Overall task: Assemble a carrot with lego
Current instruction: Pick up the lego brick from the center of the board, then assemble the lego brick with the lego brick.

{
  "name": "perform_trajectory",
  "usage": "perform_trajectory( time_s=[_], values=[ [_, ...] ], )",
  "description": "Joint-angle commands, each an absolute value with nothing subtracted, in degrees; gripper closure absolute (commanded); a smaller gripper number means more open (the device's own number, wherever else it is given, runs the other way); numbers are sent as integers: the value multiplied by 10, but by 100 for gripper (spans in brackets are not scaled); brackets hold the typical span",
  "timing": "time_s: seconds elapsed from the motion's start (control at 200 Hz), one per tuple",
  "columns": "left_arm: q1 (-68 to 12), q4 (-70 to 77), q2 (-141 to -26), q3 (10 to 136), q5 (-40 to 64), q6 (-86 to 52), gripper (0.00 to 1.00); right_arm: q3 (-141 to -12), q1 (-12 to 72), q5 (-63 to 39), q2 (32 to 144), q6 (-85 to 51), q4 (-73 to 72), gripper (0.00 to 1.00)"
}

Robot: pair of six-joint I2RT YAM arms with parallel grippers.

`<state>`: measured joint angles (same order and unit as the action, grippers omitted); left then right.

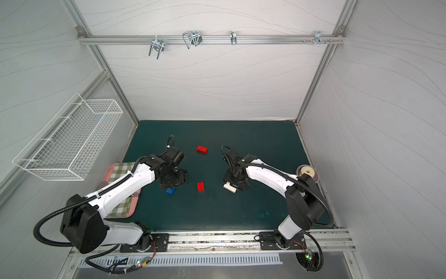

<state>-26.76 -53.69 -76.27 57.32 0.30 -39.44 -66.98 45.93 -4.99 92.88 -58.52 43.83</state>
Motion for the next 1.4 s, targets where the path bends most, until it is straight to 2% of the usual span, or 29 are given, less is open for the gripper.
perform_trajectory(
  time_s=[0.0, 0.4, 0.645, 1.396],
  values=[
    [-239, -523, -735, 556, 39, -373, 19, -739, 494, -63, 980, -518, 476, 46],
    [-179, -509, -675, 489, 99, -349, 17, -961, 553, -71, 1133, -419, 553, 47],
    [-164, -512, -658, 470, 107, -346, 16, -1069, 568, -39, 1208, -380, 637, 47],
    [-155, -510, -652, 459, 111, -345, 15, -1174, 586, -13, 1292, -387, 701, 47]
  ],
)
